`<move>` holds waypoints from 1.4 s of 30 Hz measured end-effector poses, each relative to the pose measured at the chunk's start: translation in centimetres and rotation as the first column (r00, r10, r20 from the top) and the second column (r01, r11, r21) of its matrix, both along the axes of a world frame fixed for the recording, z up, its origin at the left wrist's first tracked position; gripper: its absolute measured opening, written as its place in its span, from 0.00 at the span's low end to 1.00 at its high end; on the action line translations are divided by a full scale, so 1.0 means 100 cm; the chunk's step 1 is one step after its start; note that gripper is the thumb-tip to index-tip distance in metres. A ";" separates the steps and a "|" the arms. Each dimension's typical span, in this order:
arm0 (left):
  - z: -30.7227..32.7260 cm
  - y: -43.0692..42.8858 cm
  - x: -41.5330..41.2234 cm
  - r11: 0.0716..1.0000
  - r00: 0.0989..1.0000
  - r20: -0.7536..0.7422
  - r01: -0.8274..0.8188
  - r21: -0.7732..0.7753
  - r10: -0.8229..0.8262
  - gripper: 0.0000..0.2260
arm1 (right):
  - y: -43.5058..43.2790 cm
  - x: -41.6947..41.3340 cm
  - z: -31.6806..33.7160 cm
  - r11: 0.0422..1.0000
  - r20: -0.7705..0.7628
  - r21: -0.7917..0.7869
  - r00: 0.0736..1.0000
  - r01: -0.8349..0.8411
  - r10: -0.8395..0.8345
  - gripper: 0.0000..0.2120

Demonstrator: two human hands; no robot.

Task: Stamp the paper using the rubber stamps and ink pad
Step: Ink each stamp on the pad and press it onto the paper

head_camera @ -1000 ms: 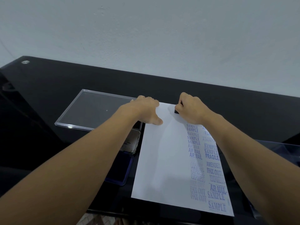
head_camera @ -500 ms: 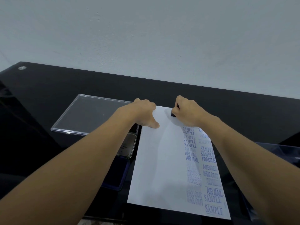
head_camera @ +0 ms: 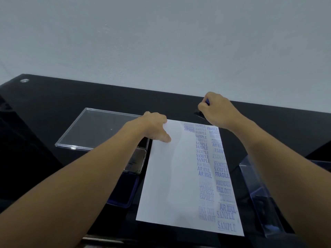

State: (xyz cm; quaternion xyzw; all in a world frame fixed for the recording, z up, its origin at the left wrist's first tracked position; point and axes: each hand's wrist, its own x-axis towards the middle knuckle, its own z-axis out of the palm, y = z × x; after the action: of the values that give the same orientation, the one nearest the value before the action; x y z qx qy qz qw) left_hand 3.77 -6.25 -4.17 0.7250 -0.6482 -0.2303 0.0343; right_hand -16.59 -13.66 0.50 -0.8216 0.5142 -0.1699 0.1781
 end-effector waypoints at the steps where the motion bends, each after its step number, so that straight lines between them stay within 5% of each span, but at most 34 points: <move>1: 0.000 0.000 0.001 1.000 0.999 -0.031 -0.023 -0.020 0.022 0.32 | 0.001 -0.002 0.002 1.000 -0.003 0.002 1.000 -0.004 0.004 0.07; 10: 0.032 0.021 0.003 0.931 0.969 -0.195 -0.204 -0.301 0.150 0.22 | 0.021 -0.027 0.027 1.000 -0.024 0.002 1.000 -0.021 0.021 0.06; 26: 0.051 0.073 -0.024 0.934 0.970 -0.199 -0.194 -0.300 0.137 0.21 | 0.072 -0.076 0.048 0.999 -0.028 0.044 0.999 0.027 -0.026 0.05; 31: 0.054 0.088 -0.050 0.936 0.970 -0.227 -0.158 -0.314 0.087 0.21 | 0.088 -0.104 0.049 0.986 -0.007 0.139 0.996 0.094 -0.094 0.12; 42: 0.036 0.108 -0.117 0.959 0.974 -0.226 -0.046 -0.281 -0.019 0.20 | 0.113 -0.168 0.018 0.977 -0.262 0.141 0.958 0.157 -0.116 0.09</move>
State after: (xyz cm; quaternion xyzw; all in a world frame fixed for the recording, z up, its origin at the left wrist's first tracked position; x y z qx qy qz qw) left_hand -7.97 4.53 -0.57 0.6859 -0.6614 -0.2157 0.2135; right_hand -33.39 -2.37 2.34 -0.7819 0.6004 -0.0342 0.1645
